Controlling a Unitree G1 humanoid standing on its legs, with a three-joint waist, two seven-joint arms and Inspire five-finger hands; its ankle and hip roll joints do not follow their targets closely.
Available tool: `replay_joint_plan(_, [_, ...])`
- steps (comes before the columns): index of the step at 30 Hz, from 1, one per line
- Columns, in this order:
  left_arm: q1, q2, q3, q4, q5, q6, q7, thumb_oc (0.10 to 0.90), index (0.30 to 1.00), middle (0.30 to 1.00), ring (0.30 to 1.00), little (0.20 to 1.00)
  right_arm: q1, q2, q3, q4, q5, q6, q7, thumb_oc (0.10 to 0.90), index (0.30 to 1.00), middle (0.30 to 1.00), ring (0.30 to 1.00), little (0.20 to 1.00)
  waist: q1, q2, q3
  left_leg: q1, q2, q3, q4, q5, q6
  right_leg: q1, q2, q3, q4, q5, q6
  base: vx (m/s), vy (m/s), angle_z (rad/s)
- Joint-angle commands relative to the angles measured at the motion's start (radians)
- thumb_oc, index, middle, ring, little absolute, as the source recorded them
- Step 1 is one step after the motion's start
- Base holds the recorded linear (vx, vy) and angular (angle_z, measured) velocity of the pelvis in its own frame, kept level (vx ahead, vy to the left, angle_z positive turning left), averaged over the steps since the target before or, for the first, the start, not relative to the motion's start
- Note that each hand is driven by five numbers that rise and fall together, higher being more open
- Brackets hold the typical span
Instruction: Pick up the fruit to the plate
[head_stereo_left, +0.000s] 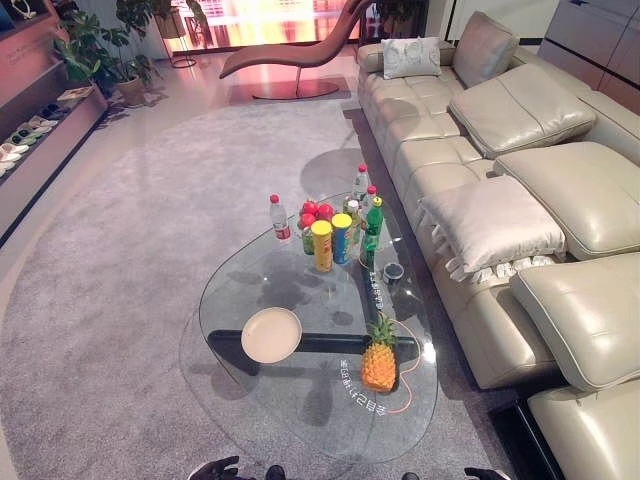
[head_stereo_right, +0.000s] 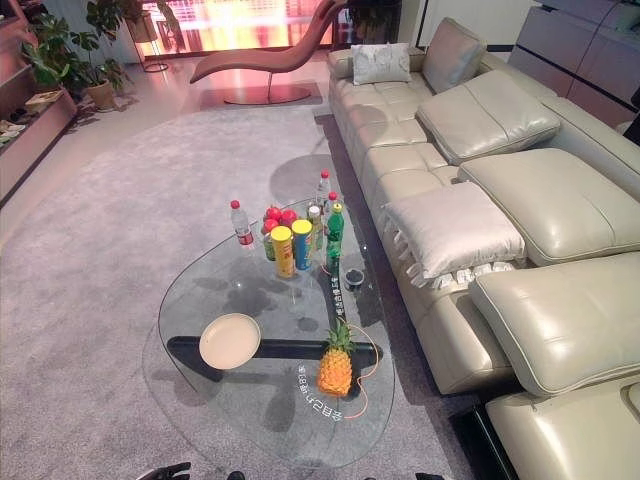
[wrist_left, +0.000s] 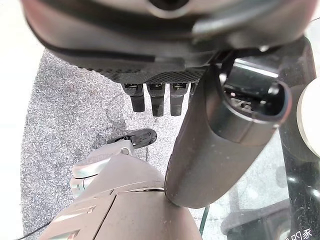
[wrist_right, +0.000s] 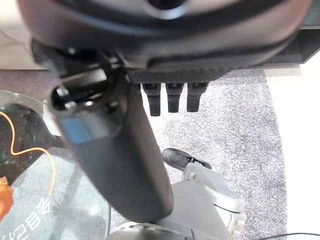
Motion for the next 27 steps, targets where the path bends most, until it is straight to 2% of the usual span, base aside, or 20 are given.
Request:
replay_joint_plan(1, [-0.078,0.026,-0.006,0.051,-0.012,-0.019,-0.044,0.800,0.900,0.900,0.900,0.900,-0.067,-0.023,-0.014,0.033,0.008,-0.006,-0.003,0.800,0.900,0.900,0.900,0.900,0.007,-0.004,0.052,0.010,0.078,0.051,0.005,0.013,-0.031,-0.017,-0.133,-0.142,0.004,0.074,0.060,0.00,0.000,0.00])
replay_joint_plan(8, [-0.083,0.032,-0.015,0.037,-0.047,-0.011,-0.050,0.800,0.900,0.900,0.900,0.900,-0.072,-0.035,-0.018,0.038,0.004,-0.006,0.001,0.800,0.900,0.900,0.900,0.900,0.007,0.002,0.058,0.012,0.080,0.053,0.005,0.014,-0.030,-0.015,-0.132,-0.144,0.004,0.072,0.059,0.00,0.000,0.00])
replay_joint_plan(27, [-0.070,0.022,-0.006,0.053,-0.036,-0.033,-0.040,0.800,0.900,0.900,0.900,0.900,-0.063,-0.030,-0.027,0.047,0.005,-0.019,-0.006,0.800,0.900,0.900,0.900,0.900,0.008,-0.002,0.054,0.006,0.077,0.055,0.005,0.011,-0.030,-0.026,-0.135,-0.146,0.004,0.075,0.060,0.00,0.000,0.00])
